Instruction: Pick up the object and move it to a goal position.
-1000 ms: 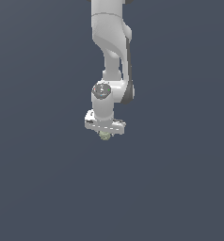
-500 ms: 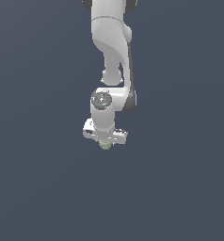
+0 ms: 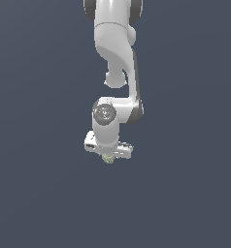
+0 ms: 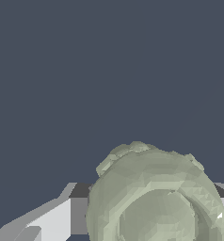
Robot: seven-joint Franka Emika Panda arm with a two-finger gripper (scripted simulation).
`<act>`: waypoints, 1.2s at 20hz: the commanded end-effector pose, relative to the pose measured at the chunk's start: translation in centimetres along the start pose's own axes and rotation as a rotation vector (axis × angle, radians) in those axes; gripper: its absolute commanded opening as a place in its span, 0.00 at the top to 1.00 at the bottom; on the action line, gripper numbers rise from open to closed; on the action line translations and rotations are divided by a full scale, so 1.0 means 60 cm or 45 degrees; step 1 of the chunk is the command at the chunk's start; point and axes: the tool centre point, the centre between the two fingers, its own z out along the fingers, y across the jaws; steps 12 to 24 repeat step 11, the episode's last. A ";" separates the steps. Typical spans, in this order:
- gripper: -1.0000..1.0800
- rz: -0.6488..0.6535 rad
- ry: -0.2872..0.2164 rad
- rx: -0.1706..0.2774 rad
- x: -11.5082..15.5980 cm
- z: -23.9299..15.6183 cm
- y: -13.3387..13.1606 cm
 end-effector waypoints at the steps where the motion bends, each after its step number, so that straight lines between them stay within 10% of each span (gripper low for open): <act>1: 1.00 0.000 0.000 0.000 0.014 -0.001 -0.003; 24: 1.00 0.000 0.000 0.000 0.035 -0.003 -0.008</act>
